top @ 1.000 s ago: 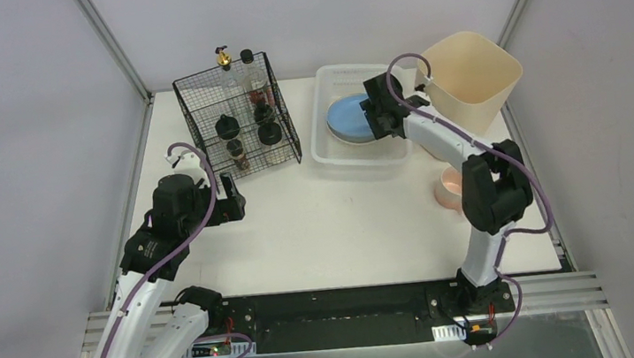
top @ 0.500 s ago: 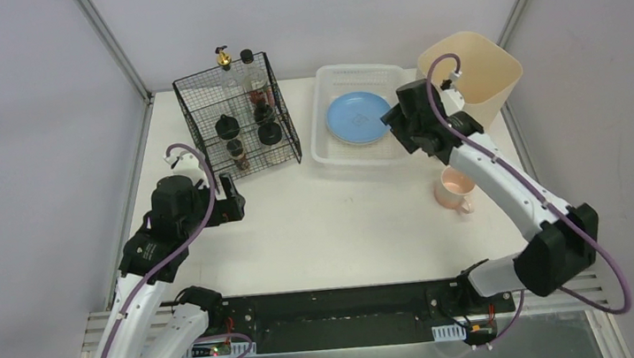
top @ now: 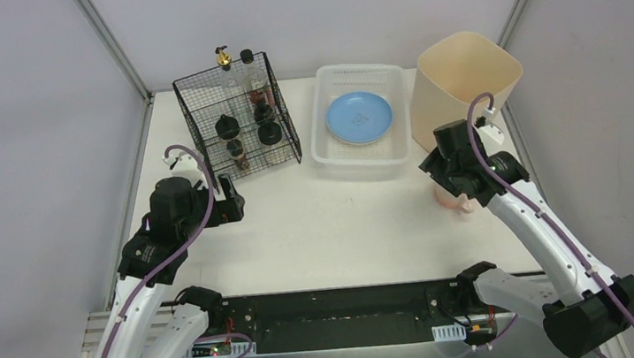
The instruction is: Clear the kitchen counter
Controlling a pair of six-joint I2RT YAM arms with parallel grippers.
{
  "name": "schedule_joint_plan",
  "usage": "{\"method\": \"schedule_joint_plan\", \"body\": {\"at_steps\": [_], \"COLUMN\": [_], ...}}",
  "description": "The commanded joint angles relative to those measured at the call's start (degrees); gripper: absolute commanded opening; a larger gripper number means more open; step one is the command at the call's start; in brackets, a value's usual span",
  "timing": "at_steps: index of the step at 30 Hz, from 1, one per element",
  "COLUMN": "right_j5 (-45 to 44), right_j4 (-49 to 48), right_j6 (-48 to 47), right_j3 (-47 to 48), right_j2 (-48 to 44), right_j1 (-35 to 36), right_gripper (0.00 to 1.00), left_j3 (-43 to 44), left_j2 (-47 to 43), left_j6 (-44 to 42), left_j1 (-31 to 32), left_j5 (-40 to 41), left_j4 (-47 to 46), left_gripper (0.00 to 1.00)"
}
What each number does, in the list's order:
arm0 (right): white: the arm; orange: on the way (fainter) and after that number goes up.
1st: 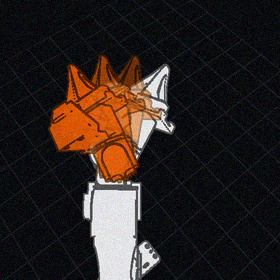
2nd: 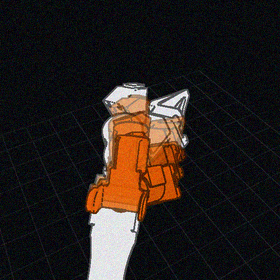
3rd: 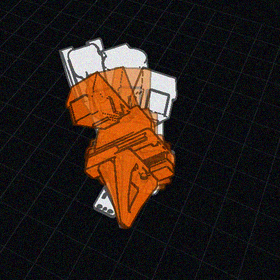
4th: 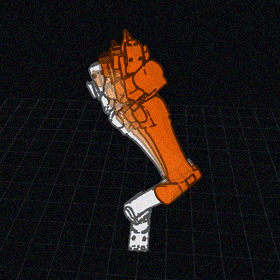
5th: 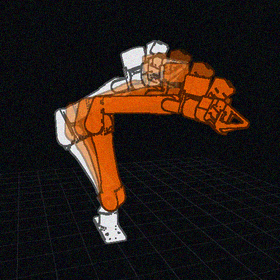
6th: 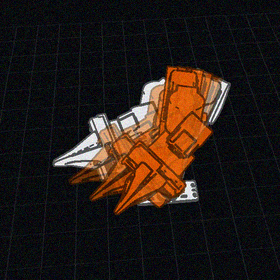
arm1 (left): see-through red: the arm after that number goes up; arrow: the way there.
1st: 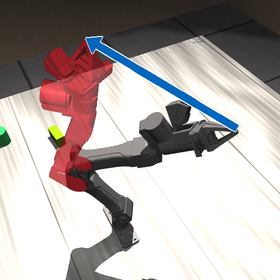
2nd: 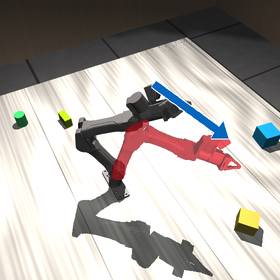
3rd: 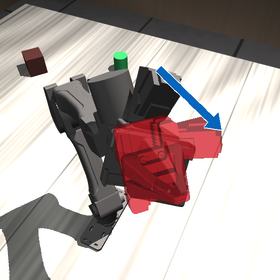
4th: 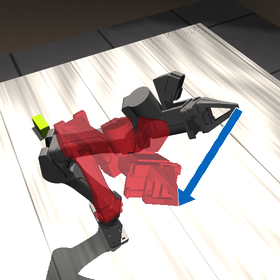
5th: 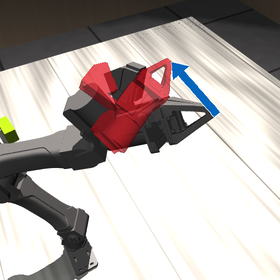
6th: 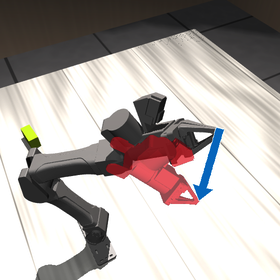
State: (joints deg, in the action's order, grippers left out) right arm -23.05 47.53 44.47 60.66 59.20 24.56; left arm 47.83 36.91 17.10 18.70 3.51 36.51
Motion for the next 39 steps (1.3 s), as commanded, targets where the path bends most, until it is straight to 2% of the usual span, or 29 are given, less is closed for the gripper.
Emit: {"method": "schedule_joint_plan", "body": {"at_steps": [1,10,16,33,39], "right_j5": [0.83,4.84,7.46,11.08,11.20], "right_j4": [3.63,0.64,-2.25,-12.32,-13.73], "right_j6": [-2.78,-8.84,-11.89,-13.88,-13.62], "right_j3": [-3.70,-6.50,-5.88,-8.77,-10.25], "right_j2": [-2.67,1.58,5.84,14.25,14.83], "right_j1": [-5.02,-14.54,-17.80,-18.83,-18.78], "right_gripper": [0.57,0.55,0.55,0.55,0.49], "left_j3": [0.36,0.23,0.30,0.35,0.48], "left_j2": [-0.62,-0.92,-0.70,-0.11,0.21], "left_j6": [0.30,0.48,0.54,0.21,0.12], "left_j1": [-0.24,-0.21,-0.16,-0.24,-0.22], "left_j5": [-0.97,-1.52,-1.76,-0.71,-0.37], "left_j4": [-0.10,-0.06,-0.12,0.03,0.20], "left_gripper": [0.99,0.99,0.99,0.99,0.99]}}
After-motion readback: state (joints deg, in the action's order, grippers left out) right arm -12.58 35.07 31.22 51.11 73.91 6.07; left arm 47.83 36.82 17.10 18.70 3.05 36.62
